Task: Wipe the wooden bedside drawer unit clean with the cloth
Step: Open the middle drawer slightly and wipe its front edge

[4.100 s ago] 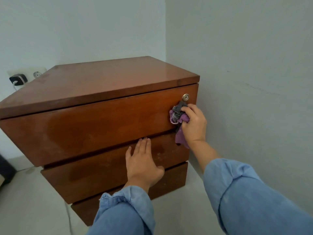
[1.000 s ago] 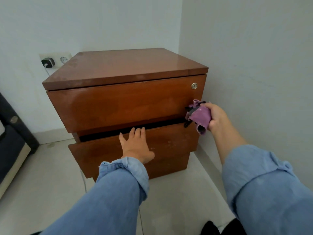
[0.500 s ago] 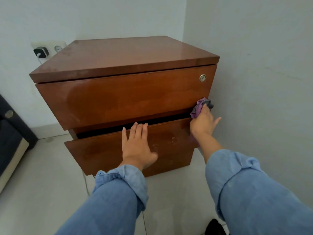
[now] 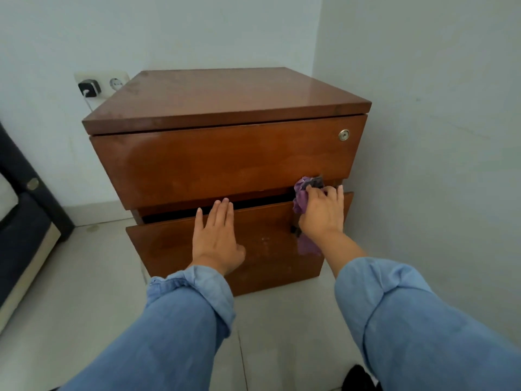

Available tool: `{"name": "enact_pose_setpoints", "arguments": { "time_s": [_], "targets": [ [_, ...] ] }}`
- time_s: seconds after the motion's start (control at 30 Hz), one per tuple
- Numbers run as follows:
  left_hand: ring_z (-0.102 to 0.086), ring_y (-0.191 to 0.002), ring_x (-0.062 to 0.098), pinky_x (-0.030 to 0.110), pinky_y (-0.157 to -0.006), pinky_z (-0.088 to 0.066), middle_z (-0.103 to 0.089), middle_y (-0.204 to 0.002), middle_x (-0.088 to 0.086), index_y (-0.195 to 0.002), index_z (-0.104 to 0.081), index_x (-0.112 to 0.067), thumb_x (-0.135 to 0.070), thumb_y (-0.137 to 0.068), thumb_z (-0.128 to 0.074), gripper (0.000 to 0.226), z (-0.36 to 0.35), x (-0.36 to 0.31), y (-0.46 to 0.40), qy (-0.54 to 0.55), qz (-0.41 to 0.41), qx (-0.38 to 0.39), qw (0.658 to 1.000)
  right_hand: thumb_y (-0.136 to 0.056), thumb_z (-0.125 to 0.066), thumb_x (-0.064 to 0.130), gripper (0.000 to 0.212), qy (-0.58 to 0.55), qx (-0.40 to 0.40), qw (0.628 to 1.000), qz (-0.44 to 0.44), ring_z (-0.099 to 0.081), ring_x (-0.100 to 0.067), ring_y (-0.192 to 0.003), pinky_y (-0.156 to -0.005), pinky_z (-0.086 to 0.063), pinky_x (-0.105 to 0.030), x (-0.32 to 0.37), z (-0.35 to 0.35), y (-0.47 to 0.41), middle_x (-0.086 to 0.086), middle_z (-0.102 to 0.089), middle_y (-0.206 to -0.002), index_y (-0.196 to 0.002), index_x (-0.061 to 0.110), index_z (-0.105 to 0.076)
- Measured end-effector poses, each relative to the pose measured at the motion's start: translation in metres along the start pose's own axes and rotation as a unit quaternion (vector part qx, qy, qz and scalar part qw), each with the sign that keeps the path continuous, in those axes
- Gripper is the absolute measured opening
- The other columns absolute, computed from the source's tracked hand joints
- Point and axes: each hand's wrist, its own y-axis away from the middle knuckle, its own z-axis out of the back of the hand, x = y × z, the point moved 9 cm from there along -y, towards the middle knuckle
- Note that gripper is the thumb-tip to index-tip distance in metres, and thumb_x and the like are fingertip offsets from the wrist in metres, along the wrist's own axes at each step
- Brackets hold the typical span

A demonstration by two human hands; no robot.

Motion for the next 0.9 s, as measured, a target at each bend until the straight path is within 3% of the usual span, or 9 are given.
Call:
{"name": "enact_pose_setpoints", "arguments": {
  "time_s": [0.07, 0.13, 0.27, 0.53, 0.63, 0.8, 0.9],
  "targets": [
    [0.016, -0.148, 0.020, 0.049, -0.120, 0.004, 0.017, -0.161, 0.004, -0.151, 0.015, -0.012, -0.046, -0.088, -0.042, 0.092, -0.003, 0.022, 0.011, -0.018, 0.030, -0.005, 0.999, -0.079, -0.062, 0.013, 0.042, -0.089, 0.002, 0.996, -0.030, -0.048, -0.033, -0.113, -0.100, -0.038, -0.040, -0.005, 0.001, -0.003, -0.016, -0.061, -0.116, -0.120, 0.007, -0.054],
    [0.018, -0.147, 0.021, 0.052, -0.119, 0.004, 0.018, -0.161, 0.004, -0.150, 0.018, -0.013, -0.048, -0.085, -0.044, 0.096, -0.008, 0.037, 0.021, -0.021, 0.051, -0.006, 0.998, -0.080, -0.061, 0.010, 0.039, -0.162, -0.004, 0.984, -0.076, -0.050, -0.033, -0.111, -0.088, -0.045, -0.038, -0.007, -0.002, -0.002, -0.017, -0.061, -0.113, -0.118, 0.008, -0.055],
    [0.021, -0.147, 0.021, 0.054, -0.118, 0.004, 0.019, -0.161, 0.003, -0.150, 0.017, -0.014, -0.053, -0.078, -0.049, 0.105, -0.015, 0.043, 0.024, 0.009, 0.052, -0.014, 0.999, -0.082, -0.064, 0.014, 0.044, -0.227, -0.013, 0.963, -0.142, -0.050, -0.031, -0.115, -0.091, -0.046, -0.035, 0.012, -0.007, 0.007, -0.015, -0.056, -0.120, -0.124, 0.013, -0.053],
    [0.018, -0.147, 0.020, 0.053, -0.118, 0.006, 0.015, -0.161, 0.002, -0.152, 0.013, -0.015, -0.057, -0.074, -0.052, 0.110, -0.020, 0.044, 0.020, 0.031, 0.047, -0.021, 0.998, -0.084, -0.059, 0.009, 0.034, -0.157, -0.001, 0.987, -0.019, -0.050, -0.026, -0.112, -0.088, -0.045, -0.033, 0.089, -0.006, 0.023, -0.009, -0.062, -0.112, -0.118, 0.012, -0.056],
    [0.019, -0.147, 0.019, 0.053, -0.117, 0.010, 0.016, -0.161, 0.002, -0.152, 0.013, -0.015, -0.053, -0.080, -0.049, 0.102, -0.015, 0.048, 0.021, 0.013, 0.029, -0.007, 0.999, -0.086, -0.057, 0.008, 0.035, -0.144, 0.033, 0.989, -0.009, -0.052, -0.030, -0.110, -0.087, -0.046, -0.035, 0.086, -0.003, 0.022, -0.013, -0.058, -0.116, -0.121, 0.012, -0.054],
    [0.015, -0.148, 0.019, 0.053, -0.118, 0.005, 0.014, -0.162, 0.005, -0.153, 0.010, -0.013, -0.045, -0.086, -0.043, 0.091, -0.010, 0.095, 0.050, 0.014, 0.118, -0.035, 0.992, -0.088, -0.057, 0.007, 0.037, -0.146, 0.054, 0.988, -0.011, -0.052, -0.032, -0.109, -0.088, -0.047, -0.038, 0.087, 0.002, 0.025, -0.015, -0.054, -0.117, -0.124, 0.012, -0.053],
    [0.014, -0.148, 0.018, 0.053, -0.118, 0.005, 0.016, -0.161, 0.002, -0.153, 0.011, -0.015, -0.048, -0.083, -0.045, 0.096, -0.015, 0.113, 0.061, 0.023, 0.124, -0.021, 0.992, -0.087, -0.057, 0.006, 0.035, -0.137, 0.052, 0.989, -0.026, -0.051, -0.032, -0.109, -0.088, -0.047, -0.038, 0.090, 0.001, 0.027, -0.015, -0.055, -0.116, -0.122, 0.011, -0.053]
  ]
}}
